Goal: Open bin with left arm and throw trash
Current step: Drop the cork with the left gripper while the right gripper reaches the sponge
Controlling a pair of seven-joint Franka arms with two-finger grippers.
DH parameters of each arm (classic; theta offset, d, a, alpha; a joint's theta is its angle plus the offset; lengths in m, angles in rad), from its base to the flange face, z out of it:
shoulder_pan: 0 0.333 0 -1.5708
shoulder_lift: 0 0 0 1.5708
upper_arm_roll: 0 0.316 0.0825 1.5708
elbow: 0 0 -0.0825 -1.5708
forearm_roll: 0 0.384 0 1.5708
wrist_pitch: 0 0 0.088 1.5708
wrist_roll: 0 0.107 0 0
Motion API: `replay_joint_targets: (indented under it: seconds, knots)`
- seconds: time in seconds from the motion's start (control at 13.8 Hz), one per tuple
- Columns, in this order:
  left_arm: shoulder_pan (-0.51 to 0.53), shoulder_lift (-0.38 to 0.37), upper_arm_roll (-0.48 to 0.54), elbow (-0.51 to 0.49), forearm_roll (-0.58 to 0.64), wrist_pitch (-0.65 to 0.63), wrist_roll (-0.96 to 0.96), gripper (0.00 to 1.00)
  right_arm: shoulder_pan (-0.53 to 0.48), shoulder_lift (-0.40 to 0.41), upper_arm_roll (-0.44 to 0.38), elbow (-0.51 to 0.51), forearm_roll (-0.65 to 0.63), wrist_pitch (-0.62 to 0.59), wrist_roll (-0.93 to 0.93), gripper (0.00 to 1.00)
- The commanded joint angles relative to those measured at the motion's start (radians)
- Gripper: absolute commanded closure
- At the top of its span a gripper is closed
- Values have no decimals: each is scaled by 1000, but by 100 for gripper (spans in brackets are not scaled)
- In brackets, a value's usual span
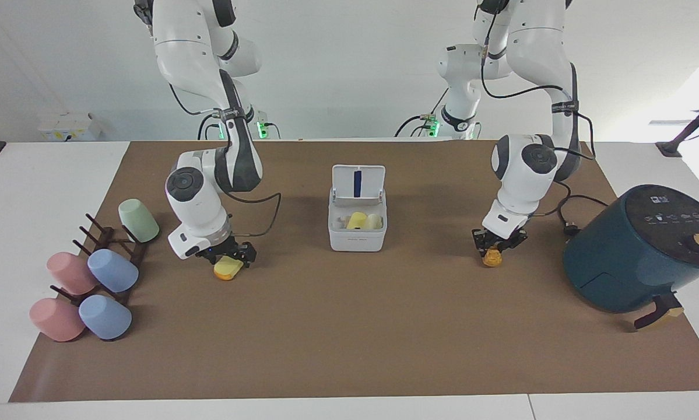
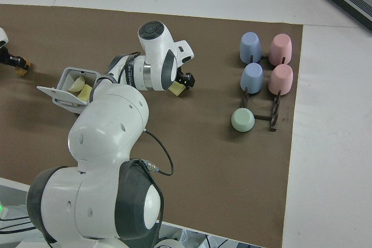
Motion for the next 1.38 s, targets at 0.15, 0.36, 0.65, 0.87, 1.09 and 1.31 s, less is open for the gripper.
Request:
replay_joint_targets:
  seconds: [0.15,0.36,0.65,0.87,1.09,1.31]
  knots:
    - [16,-64,-146,182,29,-290,-149,100,-18,-12,12,-19,-18,6,-77,69]
    - [16,-56,-285,252,19,-364,-289,100,-22,-11,12,-2,-18,-32,-116,100]
    - [14,-52,-459,244,-26,-308,-436,100,-7,-5,13,168,-18,-245,-123,100]
    - [9,-47,-514,226,-53,-245,-482,100,-9,-27,21,197,1,-312,-131,100]
    - [5,-47,-524,198,-53,-142,-475,0,-6,-35,42,301,80,-435,-128,100]
    - [6,-50,-524,195,-53,-157,-472,0,-7,-40,44,311,116,-451,-130,100]
